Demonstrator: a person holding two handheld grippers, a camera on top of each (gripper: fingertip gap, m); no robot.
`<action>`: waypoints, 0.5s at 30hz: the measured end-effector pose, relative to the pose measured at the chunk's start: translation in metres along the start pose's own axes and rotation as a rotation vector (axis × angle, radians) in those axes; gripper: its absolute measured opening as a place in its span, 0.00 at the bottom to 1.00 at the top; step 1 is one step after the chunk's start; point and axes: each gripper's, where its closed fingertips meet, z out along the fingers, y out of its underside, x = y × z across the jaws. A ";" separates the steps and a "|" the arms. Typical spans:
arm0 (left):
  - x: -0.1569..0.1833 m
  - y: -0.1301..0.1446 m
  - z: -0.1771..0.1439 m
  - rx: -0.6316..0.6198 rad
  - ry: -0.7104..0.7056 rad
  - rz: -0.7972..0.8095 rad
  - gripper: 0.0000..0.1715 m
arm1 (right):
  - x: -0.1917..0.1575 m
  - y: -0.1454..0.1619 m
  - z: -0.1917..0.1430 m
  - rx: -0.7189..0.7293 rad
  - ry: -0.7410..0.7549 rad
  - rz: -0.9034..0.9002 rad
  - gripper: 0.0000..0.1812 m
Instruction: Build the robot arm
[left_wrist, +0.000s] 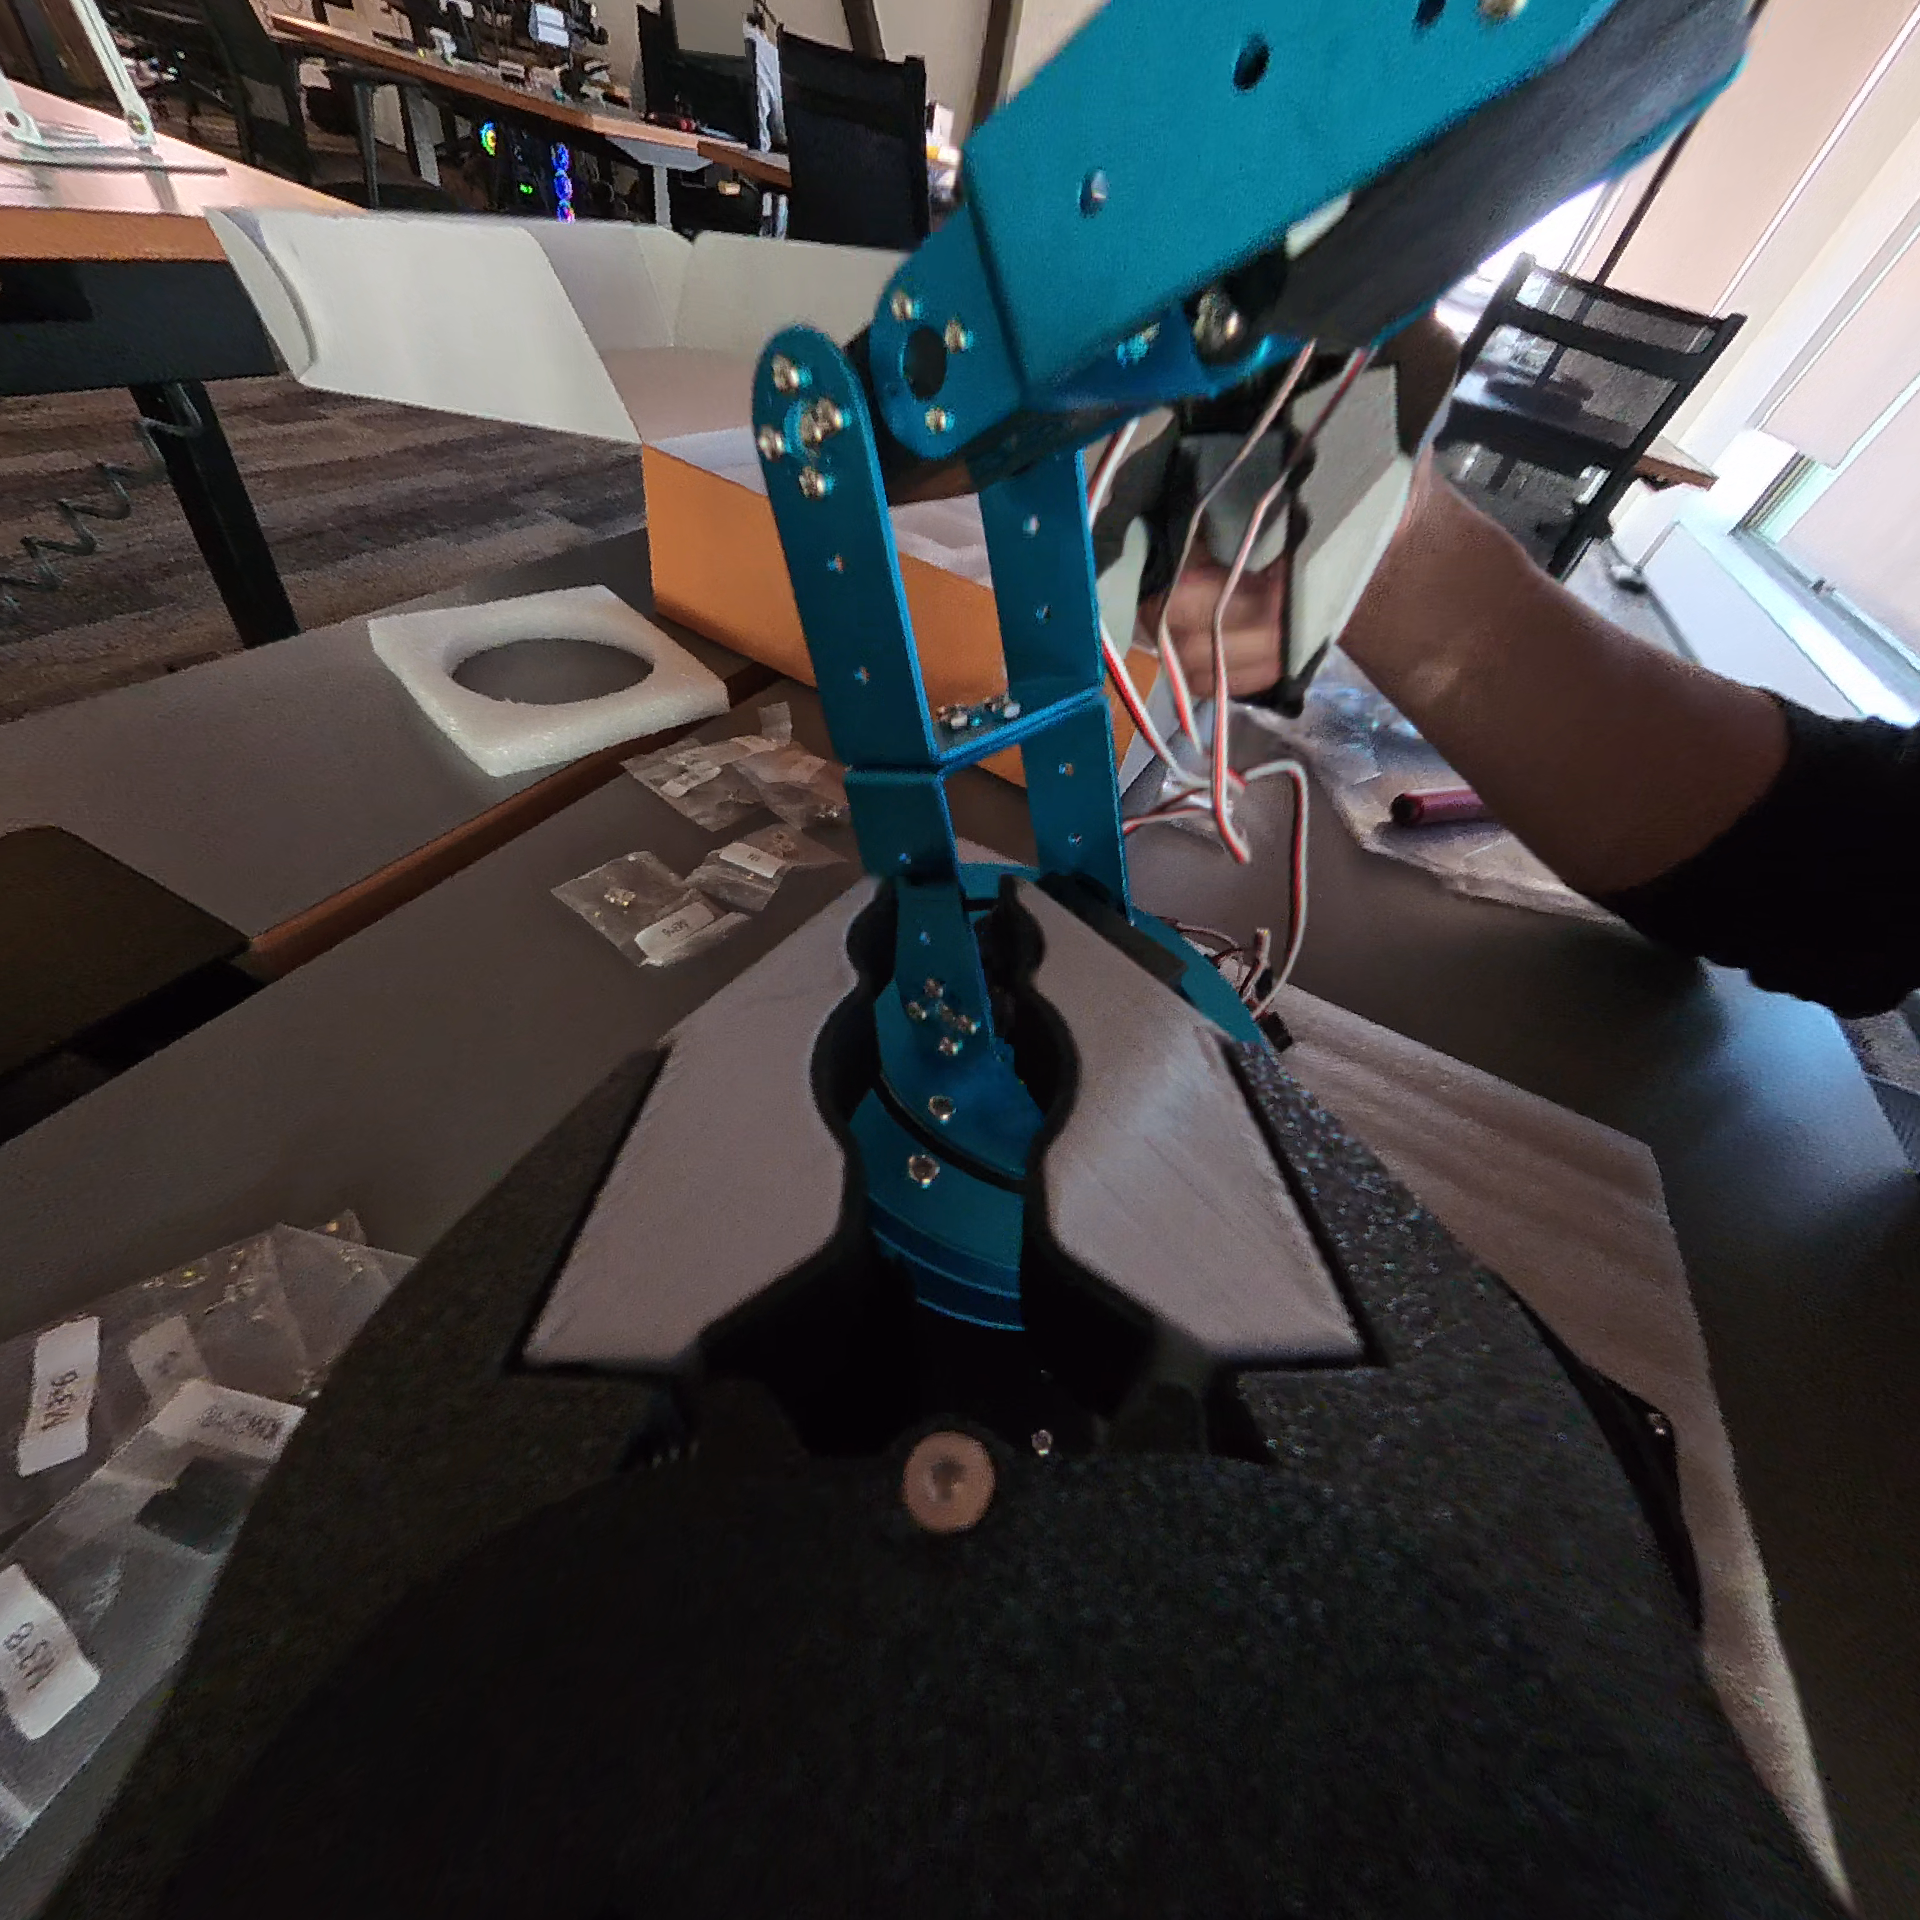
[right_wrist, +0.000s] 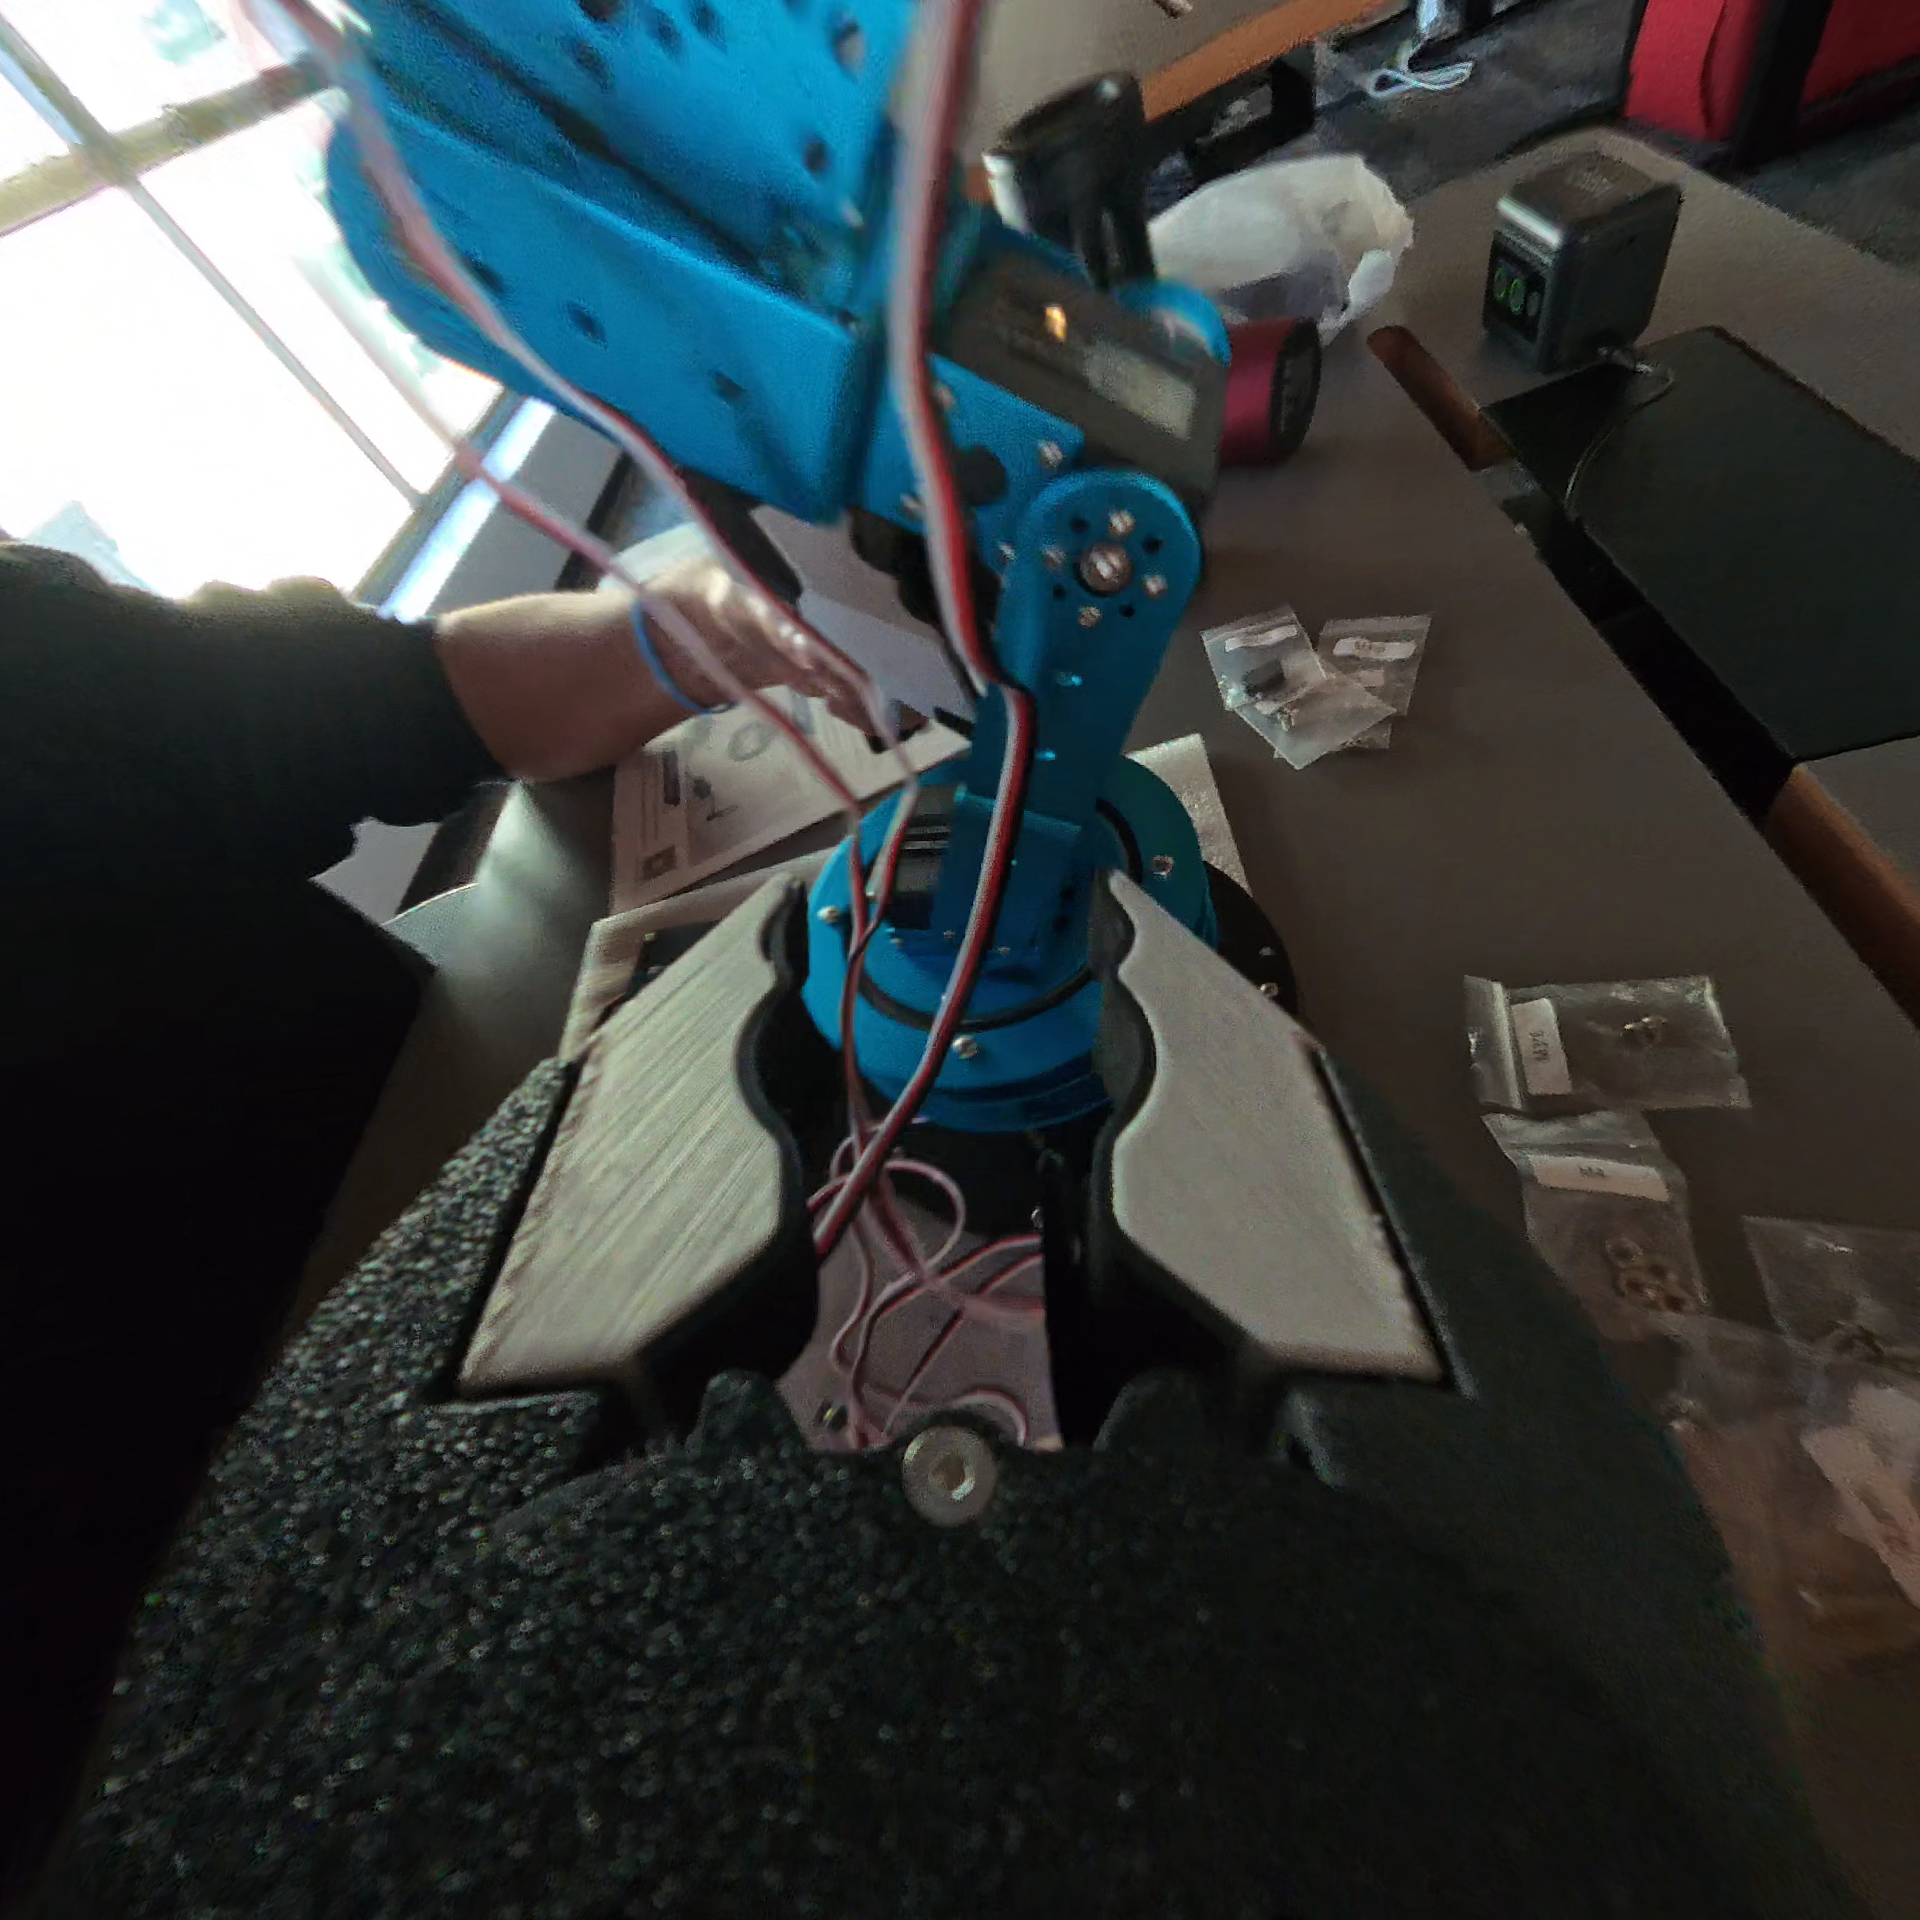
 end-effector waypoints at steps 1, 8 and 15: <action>0.001 -0.004 -0.002 0.013 0.006 -0.006 0.14 | -0.005 -0.008 -0.013 0.014 -0.014 -0.012 0.30; 0.002 -0.041 -0.021 0.093 -0.038 0.050 0.17 | -0.011 -0.089 -0.038 0.215 -0.086 -0.017 0.13; 0.011 -0.071 -0.042 0.144 -0.074 0.101 0.16 | -0.052 -0.084 -0.066 0.306 -0.359 0.112 0.07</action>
